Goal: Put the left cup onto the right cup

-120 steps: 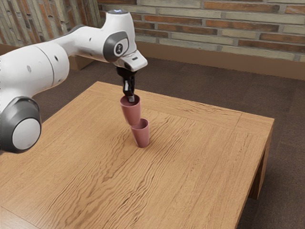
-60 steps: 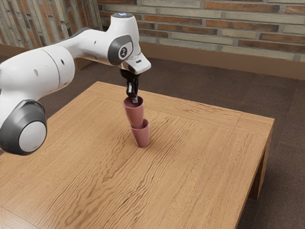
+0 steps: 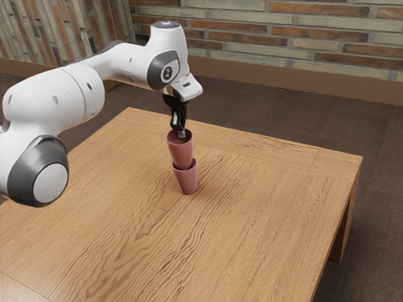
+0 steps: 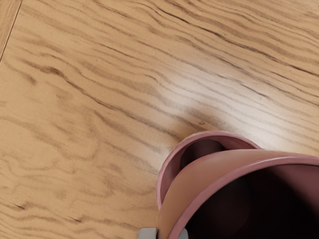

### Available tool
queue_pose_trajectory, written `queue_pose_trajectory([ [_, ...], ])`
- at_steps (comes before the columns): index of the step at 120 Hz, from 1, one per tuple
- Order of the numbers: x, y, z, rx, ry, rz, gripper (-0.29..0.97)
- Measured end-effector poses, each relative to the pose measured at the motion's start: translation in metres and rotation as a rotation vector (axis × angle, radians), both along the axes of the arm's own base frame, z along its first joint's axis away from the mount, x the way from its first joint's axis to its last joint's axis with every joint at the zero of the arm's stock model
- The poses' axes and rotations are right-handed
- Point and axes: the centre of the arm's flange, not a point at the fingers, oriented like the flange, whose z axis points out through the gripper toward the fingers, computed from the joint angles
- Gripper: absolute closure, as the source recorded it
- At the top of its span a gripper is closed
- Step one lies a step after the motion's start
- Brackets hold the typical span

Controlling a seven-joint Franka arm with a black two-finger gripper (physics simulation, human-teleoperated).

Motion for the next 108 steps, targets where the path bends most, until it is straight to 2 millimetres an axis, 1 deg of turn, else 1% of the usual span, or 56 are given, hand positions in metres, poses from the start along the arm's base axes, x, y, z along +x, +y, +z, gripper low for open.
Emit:
queue_pose_trajectory([
  [61, 0.005, -0.002, -0.025, -0.016, 0.014, -0.005, 0.79],
  [63, 0.005, -0.002, -0.026, -0.017, 0.015, -0.005, 0.77],
  [80, 0.005, -0.002, -0.028, -0.020, 0.017, -0.008, 0.45],
  [87, 0.005, -0.002, -0.027, -0.021, 0.016, -0.010, 0.34],
  [97, 0.004, -0.002, -0.025, -0.022, 0.013, -0.012, 0.23],
  [108, 0.003, -0.002, -0.020, -0.023, 0.010, -0.015, 0.15],
])
